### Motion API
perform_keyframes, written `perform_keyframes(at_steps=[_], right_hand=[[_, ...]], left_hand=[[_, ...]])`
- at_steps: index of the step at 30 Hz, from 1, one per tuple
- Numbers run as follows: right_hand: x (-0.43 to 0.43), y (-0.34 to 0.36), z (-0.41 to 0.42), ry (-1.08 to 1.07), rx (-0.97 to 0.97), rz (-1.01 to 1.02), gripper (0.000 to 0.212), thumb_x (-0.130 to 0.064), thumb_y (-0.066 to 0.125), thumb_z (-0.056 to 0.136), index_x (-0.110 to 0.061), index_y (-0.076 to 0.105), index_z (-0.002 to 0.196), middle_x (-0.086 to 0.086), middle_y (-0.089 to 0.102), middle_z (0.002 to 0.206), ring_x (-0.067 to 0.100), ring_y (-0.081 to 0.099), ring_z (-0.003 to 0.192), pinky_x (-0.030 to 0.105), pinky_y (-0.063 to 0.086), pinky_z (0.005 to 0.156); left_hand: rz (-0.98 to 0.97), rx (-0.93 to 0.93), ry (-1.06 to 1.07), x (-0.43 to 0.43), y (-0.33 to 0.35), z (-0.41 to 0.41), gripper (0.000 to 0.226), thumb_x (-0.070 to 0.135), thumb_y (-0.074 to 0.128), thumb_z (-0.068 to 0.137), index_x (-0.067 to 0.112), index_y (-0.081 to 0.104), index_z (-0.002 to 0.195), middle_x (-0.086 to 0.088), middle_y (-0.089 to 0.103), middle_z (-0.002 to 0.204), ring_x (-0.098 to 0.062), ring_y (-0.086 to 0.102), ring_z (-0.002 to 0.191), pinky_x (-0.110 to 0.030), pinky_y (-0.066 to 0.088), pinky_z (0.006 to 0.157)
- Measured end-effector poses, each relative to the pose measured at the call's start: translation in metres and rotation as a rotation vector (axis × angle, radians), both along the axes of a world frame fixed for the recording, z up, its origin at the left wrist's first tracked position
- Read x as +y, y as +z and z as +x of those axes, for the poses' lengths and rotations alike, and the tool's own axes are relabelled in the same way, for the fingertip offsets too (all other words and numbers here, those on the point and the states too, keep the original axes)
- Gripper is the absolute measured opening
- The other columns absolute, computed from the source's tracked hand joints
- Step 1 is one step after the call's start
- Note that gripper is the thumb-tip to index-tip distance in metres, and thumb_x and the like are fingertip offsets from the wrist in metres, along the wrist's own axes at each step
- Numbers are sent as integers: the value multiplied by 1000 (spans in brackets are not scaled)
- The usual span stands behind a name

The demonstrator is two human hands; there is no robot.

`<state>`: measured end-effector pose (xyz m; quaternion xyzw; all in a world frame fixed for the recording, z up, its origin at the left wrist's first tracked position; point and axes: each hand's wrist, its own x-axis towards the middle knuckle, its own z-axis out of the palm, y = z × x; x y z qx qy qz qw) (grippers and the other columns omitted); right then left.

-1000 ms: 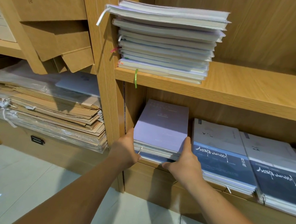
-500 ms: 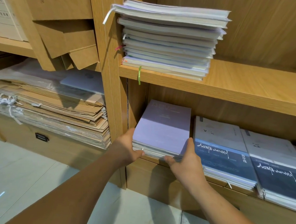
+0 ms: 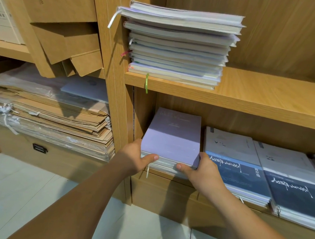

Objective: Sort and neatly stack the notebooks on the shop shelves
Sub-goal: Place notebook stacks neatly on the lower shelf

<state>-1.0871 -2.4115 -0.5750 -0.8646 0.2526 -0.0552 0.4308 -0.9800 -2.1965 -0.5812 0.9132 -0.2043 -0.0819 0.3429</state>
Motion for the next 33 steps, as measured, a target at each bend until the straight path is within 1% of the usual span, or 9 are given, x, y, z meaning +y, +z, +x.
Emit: perform_keyframes(at_steps=[3,7,12,15,17,19,22,27,33], right_hand=[[-3,9,2,21,144,-71,54,-55,87,74,-16,49,83,-4,54,84,12,49,72,27,35,56],[-3,12,7,27,152,-79,58,-51,86,77,-13,42,68,2,42,69,19,42,63,32,34,56],[-2,9,6,40,151,-127,55,-54,85,76,-14,47,70,1,49,71,16,47,64,29,36,53],[-9,20,10,74,223,-90,66,-70,86,61,-16,53,76,-3,55,72,13,53,66,26,37,51],[-13,30,15,33,192,-75,69,-81,75,64,-17,55,78,-1,60,74,17,59,70,29,40,54],[-15,34,22,8,166,-92,60,-76,60,83,-17,58,74,2,61,70,25,63,73,32,46,62],[-7,25,26,67,234,-98,52,-60,45,101,-17,60,76,1,60,72,24,61,73,29,47,68],[-6,17,27,65,229,-89,54,-52,43,104,-10,65,81,7,66,78,24,64,71,31,50,68],[-1,13,30,41,217,-104,50,-52,43,105,-9,62,88,3,61,77,17,58,63,24,40,52]], left_hand=[[89,22,-26,0,4,3,66,58,70,88,24,49,141,7,64,129,-15,61,115,-39,56,97],[242,27,6,-7,8,6,67,54,69,91,19,46,143,-1,61,133,-21,58,119,-42,54,100],[284,47,12,-12,11,8,67,52,70,91,20,45,144,-1,60,134,-21,59,119,-40,55,99],[193,82,-51,-8,12,10,66,55,76,84,25,53,138,6,66,124,-16,63,111,-39,56,96],[94,117,-58,-6,14,9,67,66,70,82,28,57,136,9,68,122,-15,64,111,-40,56,96],[68,131,21,-11,17,8,68,71,51,92,22,54,138,1,66,125,-20,62,111,-41,53,98],[198,84,110,-24,17,7,56,52,32,107,6,51,134,-14,65,119,-26,61,101,-32,46,83],[213,88,97,-30,15,14,42,38,39,107,3,62,107,-9,60,77,-28,68,87,-30,49,71],[208,81,111,-28,10,18,44,43,39,107,5,61,111,-8,61,79,-21,60,76,-32,49,72]])
